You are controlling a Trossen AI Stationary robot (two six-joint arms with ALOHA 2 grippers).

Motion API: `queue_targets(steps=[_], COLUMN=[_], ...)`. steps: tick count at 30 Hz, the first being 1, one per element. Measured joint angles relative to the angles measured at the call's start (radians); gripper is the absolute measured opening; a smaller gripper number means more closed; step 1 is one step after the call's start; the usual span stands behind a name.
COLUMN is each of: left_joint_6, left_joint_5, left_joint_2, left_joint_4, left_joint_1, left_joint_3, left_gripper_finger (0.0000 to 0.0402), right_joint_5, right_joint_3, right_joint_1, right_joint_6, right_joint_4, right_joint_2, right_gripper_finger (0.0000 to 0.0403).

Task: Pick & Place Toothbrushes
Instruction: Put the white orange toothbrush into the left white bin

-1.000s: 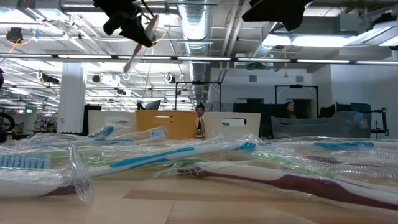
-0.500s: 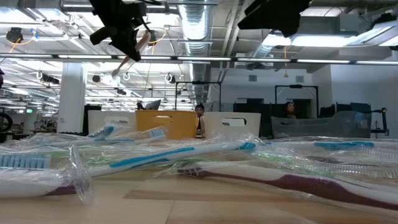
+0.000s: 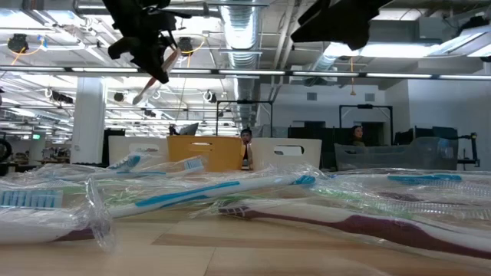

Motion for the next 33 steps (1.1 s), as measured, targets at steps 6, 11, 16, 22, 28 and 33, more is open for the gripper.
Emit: queue_targets(steps=[6,11,16,22,28,33], left_joint_6=[-0.001,0.0,0.0,0.001,0.0,0.0], left_joint_5=[0.007,0.007,0.008,0.044,0.067,0.067], left_joint_2=[0.0,0.0,0.0,0.008,0.007,0.007], left_joint_4=[0.0,0.003,0.011,0.012,0.032,0.035], left_joint_1=[0.043,0.059,0.048,0.055,0.056,0.056], left_joint_3=[-0.001,-0.045,-0.062,-0.063,-0.089,-0.108], left_gripper_finger=[0.0016,0.0017,0.0017,0.0017,0.0017,0.0017], right_joint_5=[-0.001,-0.022,-0.023,-0.048,-0.093,-0.095], right_joint_3=[0.0,0.0,0.0,0.0,0.0,0.0], right_joint_1=[0.0,0.0,-0.005,-0.021,-0.026,-0.025], right_joint_6=[0.008,0.011,0.011,0.026,0.052,0.053], right_joint_4=[-0.003,-0.003,-0.003,-0.007,-0.035,-0.035], right_joint_2=[0.0,0.0,0.0,0.0,0.0,0.0], right_gripper_finger=[0.024,0.024,0.024,0.024,0.024,0.024])
